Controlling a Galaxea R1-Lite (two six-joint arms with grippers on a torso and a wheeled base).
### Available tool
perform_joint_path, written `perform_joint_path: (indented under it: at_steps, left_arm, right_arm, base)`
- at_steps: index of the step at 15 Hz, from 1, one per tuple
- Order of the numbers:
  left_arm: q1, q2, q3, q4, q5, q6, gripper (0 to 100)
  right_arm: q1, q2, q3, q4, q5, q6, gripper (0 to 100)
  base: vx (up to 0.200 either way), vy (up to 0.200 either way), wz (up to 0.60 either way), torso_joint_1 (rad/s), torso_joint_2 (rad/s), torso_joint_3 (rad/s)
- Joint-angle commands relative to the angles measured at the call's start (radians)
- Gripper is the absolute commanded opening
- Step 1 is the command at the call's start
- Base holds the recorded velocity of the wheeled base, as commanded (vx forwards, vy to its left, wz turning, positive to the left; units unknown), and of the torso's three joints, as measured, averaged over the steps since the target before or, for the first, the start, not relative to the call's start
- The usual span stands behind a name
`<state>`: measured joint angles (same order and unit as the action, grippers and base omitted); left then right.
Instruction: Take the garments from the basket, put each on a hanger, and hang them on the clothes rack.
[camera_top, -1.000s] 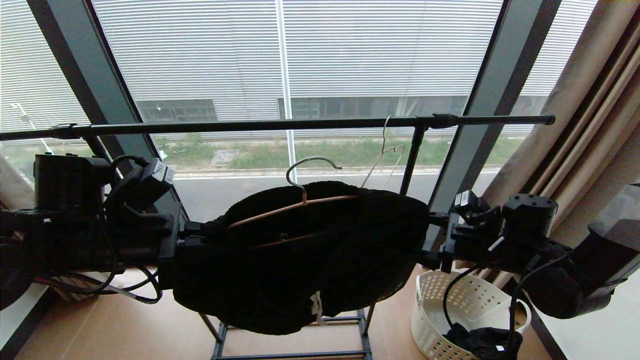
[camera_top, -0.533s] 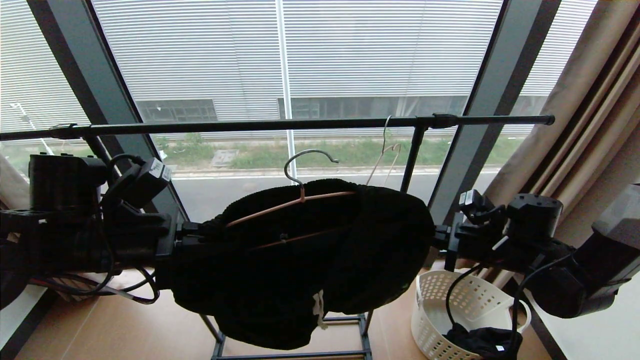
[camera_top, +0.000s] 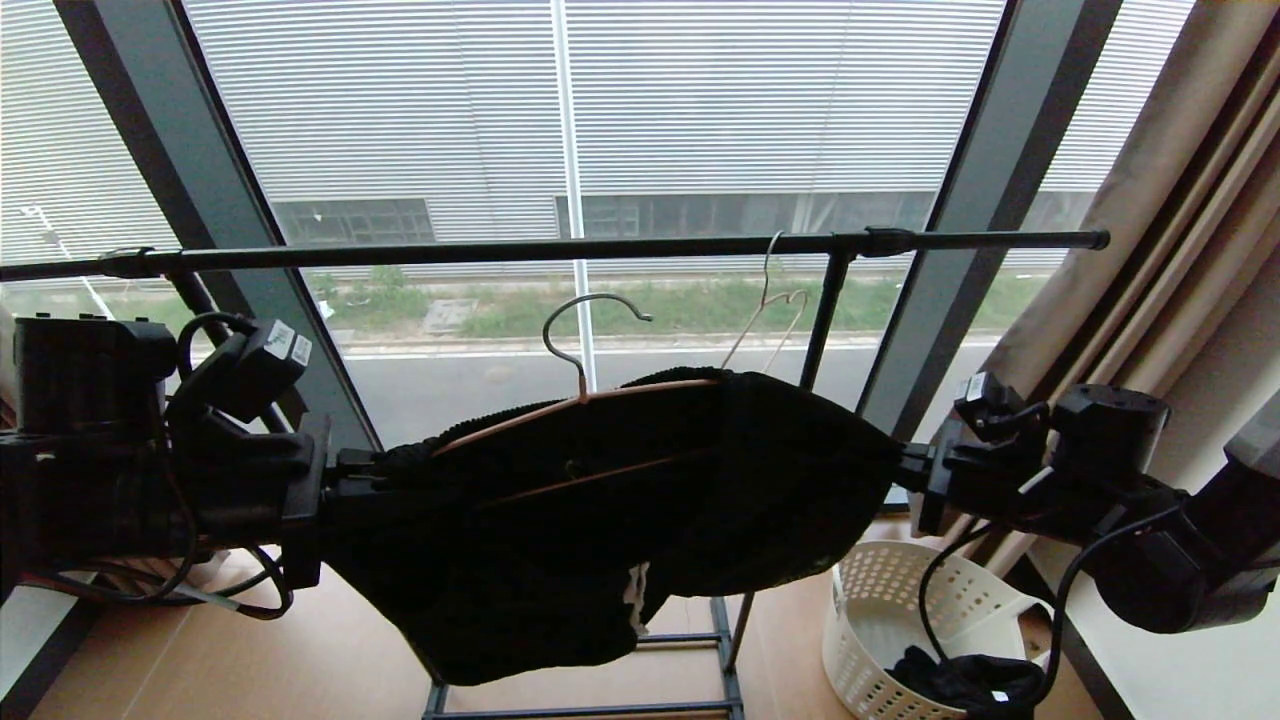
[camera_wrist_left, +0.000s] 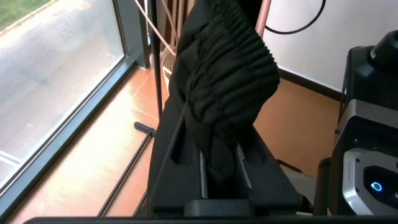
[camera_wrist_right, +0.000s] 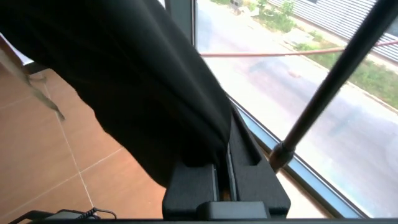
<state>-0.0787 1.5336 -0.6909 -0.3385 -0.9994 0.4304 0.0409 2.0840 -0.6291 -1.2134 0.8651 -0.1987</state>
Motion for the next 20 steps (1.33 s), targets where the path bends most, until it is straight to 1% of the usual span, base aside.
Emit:
perform_joint_path:
  at_steps: [1,5,6,9,10,14,15,18,20]
  left_arm:
    - [0.000,-0.004,-0.001,0.000,-0.012,-0.001,0]
    - [-0.003,-0.004,-0.001,0.000,-0.022,-0.002,0]
    - [-0.003,-0.006,0.001,0.001,-0.021,-0.002,0]
    - [0.010,-0.021,0.030,0.001,-0.022,-0.006,0]
    - [0.030,-0.043,0.062,0.001,-0.021,-0.016,0]
    - [0.071,-0.095,0.103,0.003,-0.021,-0.044,0]
    - [0.088,-0.109,0.120,0.003,-0.021,-0.048,0]
    - [0.119,-0.156,0.146,0.013,-0.021,-0.078,0]
    - [0.131,-0.176,0.145,0.053,-0.019,-0.082,0]
  right_arm:
    - [0.001,-0.004,0.003,0.000,0.000,-0.001,0]
    - [0.030,-0.041,0.049,0.011,0.003,-0.005,0]
    - [0.030,-0.041,0.055,0.012,0.003,-0.027,100]
    - [0.039,-0.062,0.069,0.012,0.002,-0.048,100]
    - [0.044,-0.081,0.080,0.012,0.002,-0.073,100]
    - [0.086,-0.160,0.094,0.015,-0.001,-0.073,100]
    - [0.105,-0.194,0.100,0.017,-0.034,-0.073,100]
    - [0.177,-0.240,0.103,0.017,-0.207,-0.071,100]
    - [0.203,-0.245,0.100,0.017,-0.282,-0.071,100]
  base:
    - [0.000,0.000,0.00,0.000,0.00,0.000]
    - [0.000,0.000,0.00,0.000,0.00,0.000]
    - [0.000,0.000,0.00,0.000,0.00,0.000]
    - [0.000,0.000,0.00,0.000,0.00,0.000]
    - [0.000,0.000,0.00,0.000,0.00,0.000]
    - [0.000,0.000,0.00,0.000,0.00,0.000]
    - [0.000,0.000,0.00,0.000,0.00,0.000]
    - [0.000,0.000,0.00,0.000,0.00,0.000]
    - [0.000,0.000,0.00,0.000,0.00,0.000]
